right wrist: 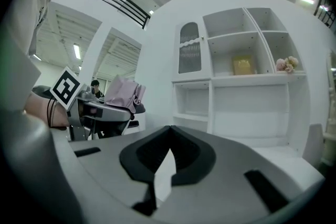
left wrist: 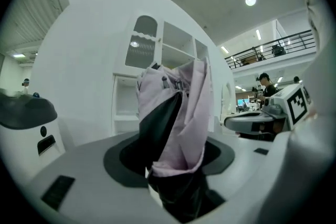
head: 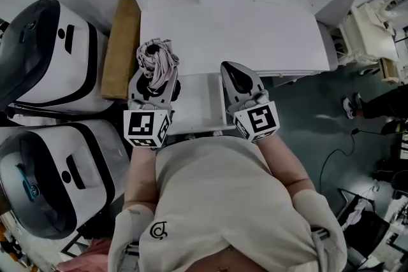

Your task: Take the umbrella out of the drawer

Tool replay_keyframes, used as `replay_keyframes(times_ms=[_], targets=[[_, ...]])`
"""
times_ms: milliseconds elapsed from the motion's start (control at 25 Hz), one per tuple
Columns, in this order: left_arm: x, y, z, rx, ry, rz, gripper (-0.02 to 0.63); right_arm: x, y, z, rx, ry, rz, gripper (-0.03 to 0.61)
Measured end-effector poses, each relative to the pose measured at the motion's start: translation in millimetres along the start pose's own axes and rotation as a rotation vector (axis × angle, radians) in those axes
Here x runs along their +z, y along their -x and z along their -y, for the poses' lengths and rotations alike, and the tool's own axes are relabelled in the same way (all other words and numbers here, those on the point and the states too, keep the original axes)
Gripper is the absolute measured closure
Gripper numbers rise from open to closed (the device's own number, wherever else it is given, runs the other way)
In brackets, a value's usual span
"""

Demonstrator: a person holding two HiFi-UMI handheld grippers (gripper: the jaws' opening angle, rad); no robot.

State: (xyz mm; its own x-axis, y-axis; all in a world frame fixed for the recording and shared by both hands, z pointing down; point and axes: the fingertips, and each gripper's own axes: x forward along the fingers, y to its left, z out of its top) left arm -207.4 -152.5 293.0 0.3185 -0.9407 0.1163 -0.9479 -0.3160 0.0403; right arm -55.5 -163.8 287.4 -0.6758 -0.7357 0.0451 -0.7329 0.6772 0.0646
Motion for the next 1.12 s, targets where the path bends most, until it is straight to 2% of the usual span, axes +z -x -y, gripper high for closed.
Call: replay_keyframes(times_ms=[120, 760, 1120], targets=[[5.8, 2.5, -6.3, 0.009, 0.014, 0.022, 0.373, 6.7, 0.2, 3.2, -0.007, 0.007, 0.018, 0.574], [10.8, 9.1, -7.3, 0.008, 0.003, 0.016, 0.373, 11.0, 0.2, 0.1, -0.009, -0.021, 0.029, 0.574], [6.2, 9.1, 1.0, -0.004, 0.006, -0.017, 0.372, 12.5, 5.2, 1.2, -0.021, -0.025, 0.03, 0.574]])
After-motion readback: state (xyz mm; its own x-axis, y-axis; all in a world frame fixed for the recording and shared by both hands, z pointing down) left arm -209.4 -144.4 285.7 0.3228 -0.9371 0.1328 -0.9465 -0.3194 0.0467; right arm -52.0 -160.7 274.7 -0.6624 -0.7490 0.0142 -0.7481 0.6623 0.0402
